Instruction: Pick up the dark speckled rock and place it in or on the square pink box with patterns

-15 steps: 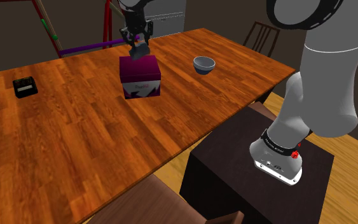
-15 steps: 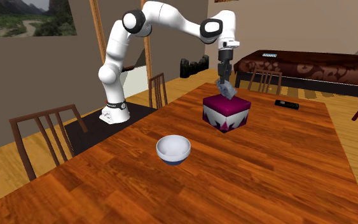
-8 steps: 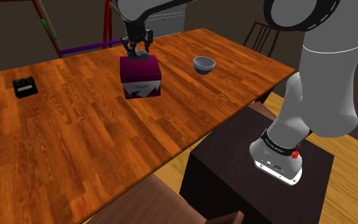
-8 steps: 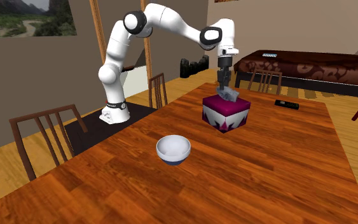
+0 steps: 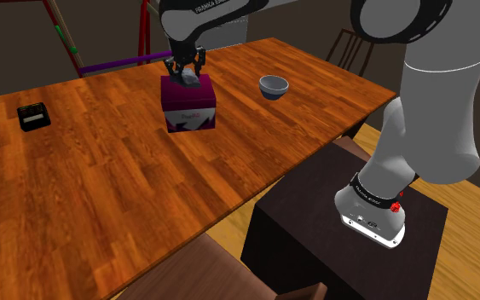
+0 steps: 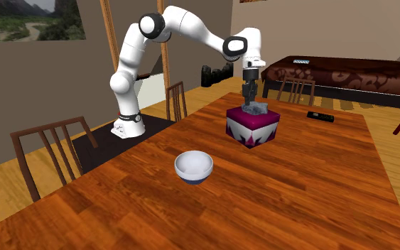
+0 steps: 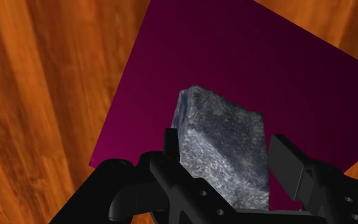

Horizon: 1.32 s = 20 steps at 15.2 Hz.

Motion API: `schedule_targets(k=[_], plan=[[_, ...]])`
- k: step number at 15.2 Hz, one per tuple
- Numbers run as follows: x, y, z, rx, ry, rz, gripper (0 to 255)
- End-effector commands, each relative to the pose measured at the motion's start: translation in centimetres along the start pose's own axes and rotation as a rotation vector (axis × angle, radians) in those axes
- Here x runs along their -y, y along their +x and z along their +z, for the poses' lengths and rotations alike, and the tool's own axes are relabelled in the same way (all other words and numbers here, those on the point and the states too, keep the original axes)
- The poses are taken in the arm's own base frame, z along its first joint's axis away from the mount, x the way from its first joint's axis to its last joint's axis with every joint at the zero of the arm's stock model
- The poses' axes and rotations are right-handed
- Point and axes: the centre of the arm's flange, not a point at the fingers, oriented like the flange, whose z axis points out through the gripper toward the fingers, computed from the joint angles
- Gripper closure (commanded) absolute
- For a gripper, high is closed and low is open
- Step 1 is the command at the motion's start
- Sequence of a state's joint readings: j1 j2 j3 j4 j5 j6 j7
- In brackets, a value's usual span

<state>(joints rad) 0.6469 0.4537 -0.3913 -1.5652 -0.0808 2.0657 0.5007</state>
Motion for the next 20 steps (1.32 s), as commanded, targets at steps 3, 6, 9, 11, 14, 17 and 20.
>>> schedule_targets(k=[3,6,9,11,14,17,20], plan=[[0.2,-0.2,0.5,0.007,-0.003,-0.002,255],[0.1,-0.2,0.5,0.007,-0.003,-0.002,0],[0.1,-0.2,0.5,0.007,-0.003,-0.002,0],[0.2,-0.2,-0.9,0.007,-0.003,-0.002,0],[0.2,-0.1,-4.5,0.007,-0.003,-0.002,0],[0.2,-0.1,-4.5,0.007,-0.003,-0.002,0],[0.2,-0.1,-4.5,0.007,-0.003,-0.002,0]])
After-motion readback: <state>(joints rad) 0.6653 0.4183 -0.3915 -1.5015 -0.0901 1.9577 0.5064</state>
